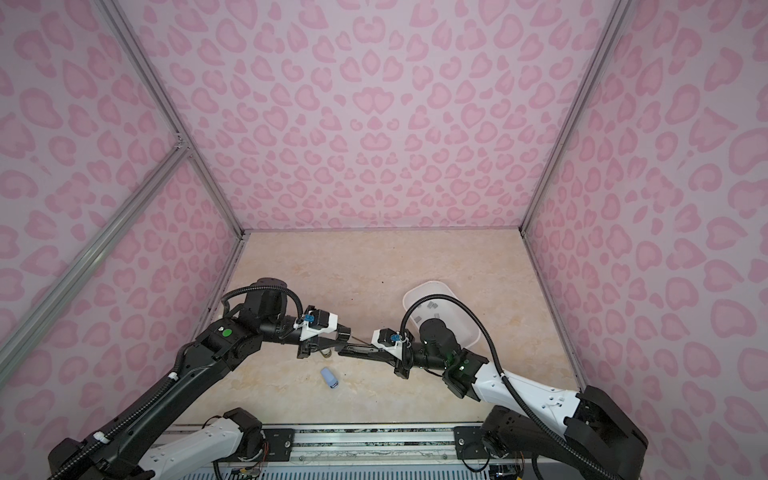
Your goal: Load the staples into the stapler
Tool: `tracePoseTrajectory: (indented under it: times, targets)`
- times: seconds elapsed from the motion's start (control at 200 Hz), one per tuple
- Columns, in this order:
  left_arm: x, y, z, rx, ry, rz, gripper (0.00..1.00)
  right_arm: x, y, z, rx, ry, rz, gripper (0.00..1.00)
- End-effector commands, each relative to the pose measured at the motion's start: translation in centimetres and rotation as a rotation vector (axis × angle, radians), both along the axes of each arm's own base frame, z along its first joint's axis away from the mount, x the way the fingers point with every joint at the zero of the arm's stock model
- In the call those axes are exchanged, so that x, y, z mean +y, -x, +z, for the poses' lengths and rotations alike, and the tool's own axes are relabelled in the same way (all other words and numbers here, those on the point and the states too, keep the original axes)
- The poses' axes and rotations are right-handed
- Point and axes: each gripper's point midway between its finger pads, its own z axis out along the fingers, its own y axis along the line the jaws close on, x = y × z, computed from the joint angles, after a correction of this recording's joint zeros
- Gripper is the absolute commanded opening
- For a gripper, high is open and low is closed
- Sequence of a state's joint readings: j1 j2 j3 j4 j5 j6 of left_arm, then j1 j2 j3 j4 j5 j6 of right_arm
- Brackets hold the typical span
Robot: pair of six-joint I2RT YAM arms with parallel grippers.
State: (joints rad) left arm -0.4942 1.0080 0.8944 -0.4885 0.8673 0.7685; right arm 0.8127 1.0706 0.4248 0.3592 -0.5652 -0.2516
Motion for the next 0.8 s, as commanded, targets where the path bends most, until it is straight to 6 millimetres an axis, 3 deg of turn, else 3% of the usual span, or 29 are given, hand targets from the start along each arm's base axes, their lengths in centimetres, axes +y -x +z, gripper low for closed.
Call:
tracePoseTrajectory:
  times: [0.0, 0.26, 0.485, 0.795]
  targets:
    - [1.0, -2.2, -0.3, -0.063, -0.017, 0.068, 0.04, -0.7, -0.7, 0.3, 0.007, -0.026, -0.049, 0.0]
    - [2.5, -3.7, -0.3, -0.053, -0.002, 0.122, 0.04, -2.6, -1.5, 0.6, -0.016, -0.059, -0.095, 0.0]
    - [4.5, -5.4, -0.6, -0.036, 0.01, 0.201, 0.04, -3.5, -1.5, 2.1, -0.024, -0.137, -0.097, 0.0]
    - [6.2, -9.0, -1.6, 0.047, -0.012, 0.336, 0.04, -4.0, -1.7, 2.5, -0.03, -0.159, -0.126, 0.0]
